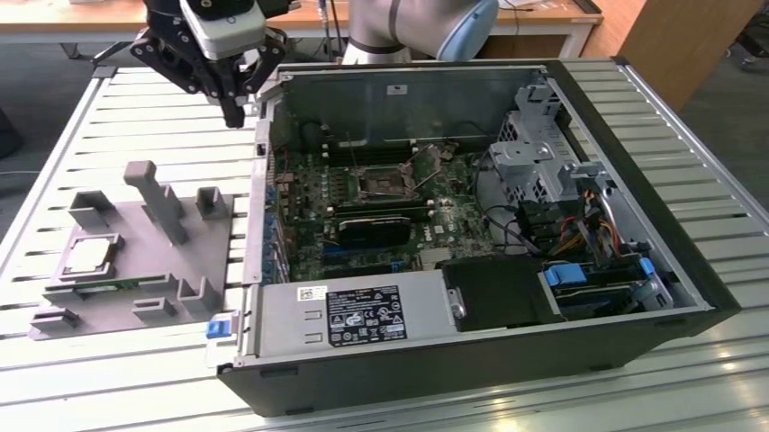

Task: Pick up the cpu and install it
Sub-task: 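Reach for the cpu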

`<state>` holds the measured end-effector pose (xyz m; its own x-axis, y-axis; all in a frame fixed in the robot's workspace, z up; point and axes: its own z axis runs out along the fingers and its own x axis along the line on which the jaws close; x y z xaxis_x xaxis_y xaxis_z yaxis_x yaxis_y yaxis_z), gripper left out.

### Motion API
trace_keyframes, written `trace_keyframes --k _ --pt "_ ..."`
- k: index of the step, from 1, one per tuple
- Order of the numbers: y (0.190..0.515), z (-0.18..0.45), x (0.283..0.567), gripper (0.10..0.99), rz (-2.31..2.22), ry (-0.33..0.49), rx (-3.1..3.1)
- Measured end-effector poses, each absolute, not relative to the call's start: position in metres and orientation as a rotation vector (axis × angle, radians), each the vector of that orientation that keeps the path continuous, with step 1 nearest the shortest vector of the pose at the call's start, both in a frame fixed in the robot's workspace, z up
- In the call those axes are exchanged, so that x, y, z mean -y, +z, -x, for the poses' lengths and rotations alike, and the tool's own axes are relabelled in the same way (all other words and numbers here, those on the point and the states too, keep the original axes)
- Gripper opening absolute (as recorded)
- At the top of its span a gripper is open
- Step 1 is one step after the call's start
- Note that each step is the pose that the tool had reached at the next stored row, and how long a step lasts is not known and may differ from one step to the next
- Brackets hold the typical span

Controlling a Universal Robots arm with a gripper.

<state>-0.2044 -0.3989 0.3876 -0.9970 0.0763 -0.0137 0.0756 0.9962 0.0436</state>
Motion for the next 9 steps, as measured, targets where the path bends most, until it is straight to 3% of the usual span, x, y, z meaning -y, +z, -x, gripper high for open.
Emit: trace_keyframes --k 9 --pt "0.3874 0.2084 0.3989 0.106 -0.119 0.067 -3.123"
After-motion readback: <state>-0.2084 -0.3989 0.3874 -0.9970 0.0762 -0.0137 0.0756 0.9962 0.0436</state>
